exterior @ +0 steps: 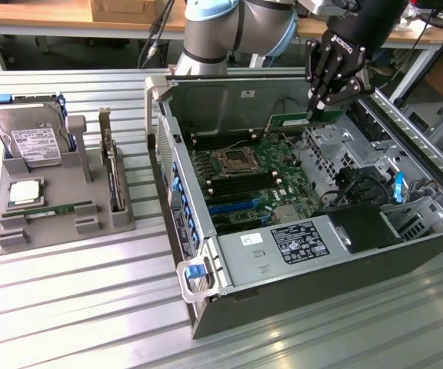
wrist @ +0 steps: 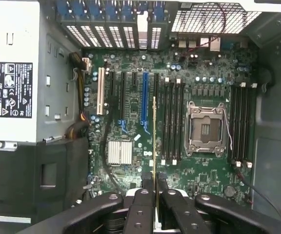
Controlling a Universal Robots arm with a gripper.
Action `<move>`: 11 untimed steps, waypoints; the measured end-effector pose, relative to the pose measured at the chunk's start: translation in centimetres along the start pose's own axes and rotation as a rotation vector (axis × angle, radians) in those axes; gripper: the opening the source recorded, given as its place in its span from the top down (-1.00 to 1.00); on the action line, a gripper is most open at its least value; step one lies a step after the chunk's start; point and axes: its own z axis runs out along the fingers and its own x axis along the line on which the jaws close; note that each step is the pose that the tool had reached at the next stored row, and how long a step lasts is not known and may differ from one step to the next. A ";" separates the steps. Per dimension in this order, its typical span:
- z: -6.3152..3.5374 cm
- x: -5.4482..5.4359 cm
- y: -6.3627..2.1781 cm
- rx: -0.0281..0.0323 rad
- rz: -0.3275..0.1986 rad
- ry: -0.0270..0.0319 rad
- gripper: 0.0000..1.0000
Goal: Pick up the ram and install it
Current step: 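Pick up the ram and move it above insertion slot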
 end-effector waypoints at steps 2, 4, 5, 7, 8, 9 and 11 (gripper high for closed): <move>-0.02 0.0 -0.42 0.0000 0.000 0.0005 0.73; -0.04 0.0 -0.73 0.0000 0.000 0.0008 0.73; -0.07 0.0 -1.29 -0.0001 0.000 0.0015 0.73; -0.09 0.1 -1.83 -0.0001 0.000 0.0025 0.73; -0.10 0.1 -2.01 -0.0001 0.000 0.0027 0.73; -0.11 0.1 -2.19 -0.0001 0.000 0.0030 0.73; -0.14 0.1 -2.81 -0.0002 0.000 0.0040 0.73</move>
